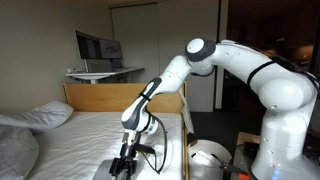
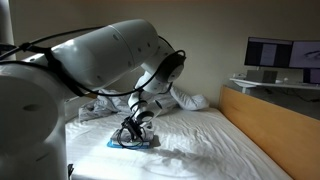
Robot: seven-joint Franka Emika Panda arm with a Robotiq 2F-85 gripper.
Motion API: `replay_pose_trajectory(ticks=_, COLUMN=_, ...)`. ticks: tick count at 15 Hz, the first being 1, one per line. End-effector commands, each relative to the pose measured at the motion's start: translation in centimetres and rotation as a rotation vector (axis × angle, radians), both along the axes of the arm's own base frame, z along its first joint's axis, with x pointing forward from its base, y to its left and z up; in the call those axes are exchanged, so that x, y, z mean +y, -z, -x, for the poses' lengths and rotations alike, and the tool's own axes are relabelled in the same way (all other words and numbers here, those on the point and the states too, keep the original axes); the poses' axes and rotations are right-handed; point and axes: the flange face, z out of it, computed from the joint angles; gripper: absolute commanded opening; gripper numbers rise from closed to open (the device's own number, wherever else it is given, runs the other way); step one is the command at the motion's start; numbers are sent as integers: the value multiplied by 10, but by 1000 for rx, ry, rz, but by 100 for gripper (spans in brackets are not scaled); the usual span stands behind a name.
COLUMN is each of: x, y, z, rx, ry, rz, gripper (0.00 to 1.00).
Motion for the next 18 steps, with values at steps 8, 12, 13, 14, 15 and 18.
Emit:
replay_pose_trajectory(ticks=8, x=-11, y=27, z=-21, rx=101, ry=222, rz=-22, gripper=100)
replay_pose_trajectory(ticks=12, x=-15, y=31, z=-29, rx=60, ry=246, rz=-27, gripper=100)
replay_pose_trajectory(ticks=13, x=-15, y=30, z=-32, rx=54, ry=249, rz=-30, gripper=100)
replay_pose_trajectory(ticks=14, x=-15, y=26, z=-35, rx=42, ry=253, rz=-35, gripper=100)
replay_pose_trajectory(ticks=15, x=-15, y=23, z=-37, rx=31, ry=257, rz=-37, gripper=100)
replay_pose_trajectory(ticks=18, x=-13, y=14, z=-42, rx=-5, ry=257, rz=-40, gripper=100)
